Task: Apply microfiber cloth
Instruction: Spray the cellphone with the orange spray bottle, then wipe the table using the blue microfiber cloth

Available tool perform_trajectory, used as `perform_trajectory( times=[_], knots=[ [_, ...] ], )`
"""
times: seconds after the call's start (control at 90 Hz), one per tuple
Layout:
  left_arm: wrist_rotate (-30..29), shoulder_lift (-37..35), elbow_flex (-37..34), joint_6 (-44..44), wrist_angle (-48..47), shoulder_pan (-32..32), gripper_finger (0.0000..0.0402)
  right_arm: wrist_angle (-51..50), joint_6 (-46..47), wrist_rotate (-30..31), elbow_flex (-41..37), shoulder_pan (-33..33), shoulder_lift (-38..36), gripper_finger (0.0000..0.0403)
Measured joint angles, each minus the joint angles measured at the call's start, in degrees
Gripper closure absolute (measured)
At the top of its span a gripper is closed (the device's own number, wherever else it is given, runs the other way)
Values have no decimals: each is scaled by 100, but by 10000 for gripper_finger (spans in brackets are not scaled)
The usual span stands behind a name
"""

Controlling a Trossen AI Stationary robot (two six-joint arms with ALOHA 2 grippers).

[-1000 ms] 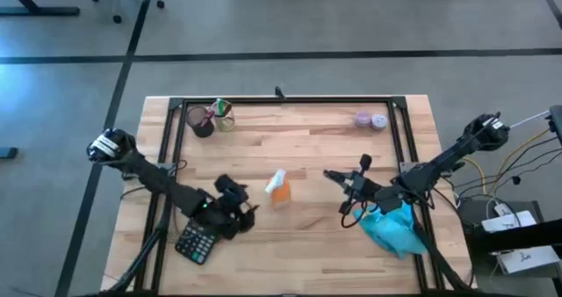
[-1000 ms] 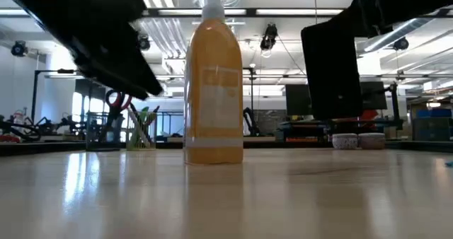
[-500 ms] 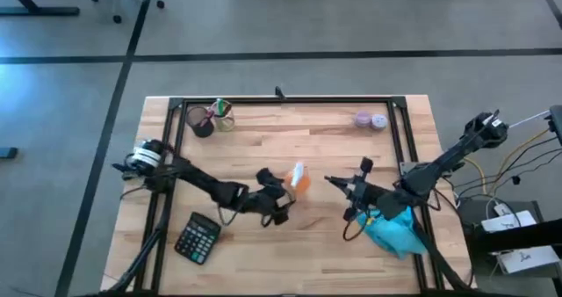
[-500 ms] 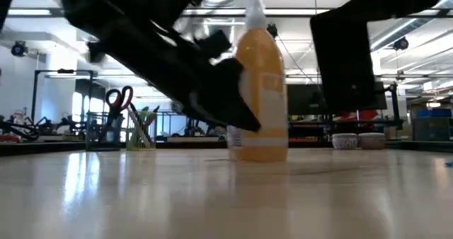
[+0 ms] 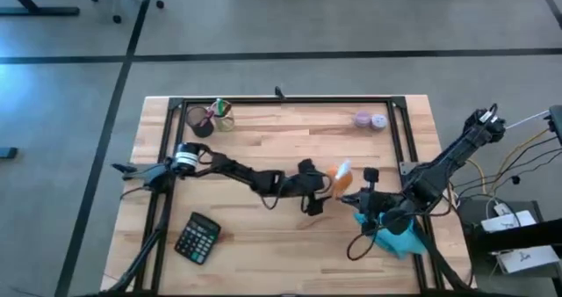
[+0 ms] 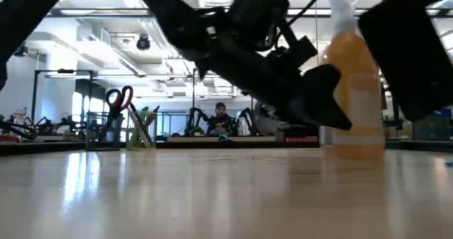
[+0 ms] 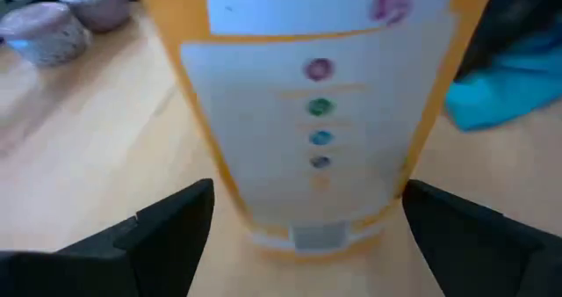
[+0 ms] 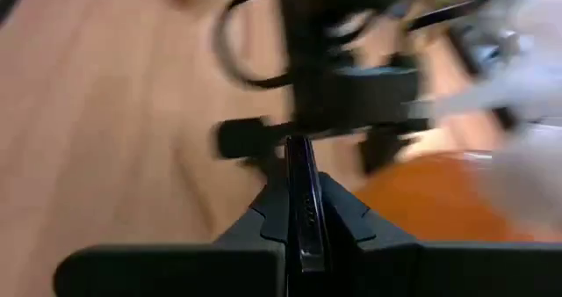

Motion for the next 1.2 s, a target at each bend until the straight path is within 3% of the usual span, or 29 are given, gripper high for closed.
perform_trajectory(
  times=[0.156,0.311,0.467,0.656,0.833,0.956,1.2],
  knots=[
    [-204,-183,48,-60,-666,191,53,-881,900,-143,1,82,0,396],
    [-222,-467,48,-172,-1501,147,53,-1863,1891,-954,94,78,2,396],
    [336,-582,46,-182,-1700,-177,53,-2626,2254,-1596,751,80,2,396],
    [440,-583,46,-49,-1900,-543,53,-3229,2864,-2542,1586,-88,131,396],
    [421,-583,46,-54,-2199,-792,53,-3243,4110,-3492,1405,-82,423,396],
    [408,-599,43,-60,-2583,-904,53,-3025,4571,-3537,942,-94,730,396],
    [112,-757,43,-402,-3441,-1076,53,-1963,4431,-3816,299,-353,1662,396]
  ],
)
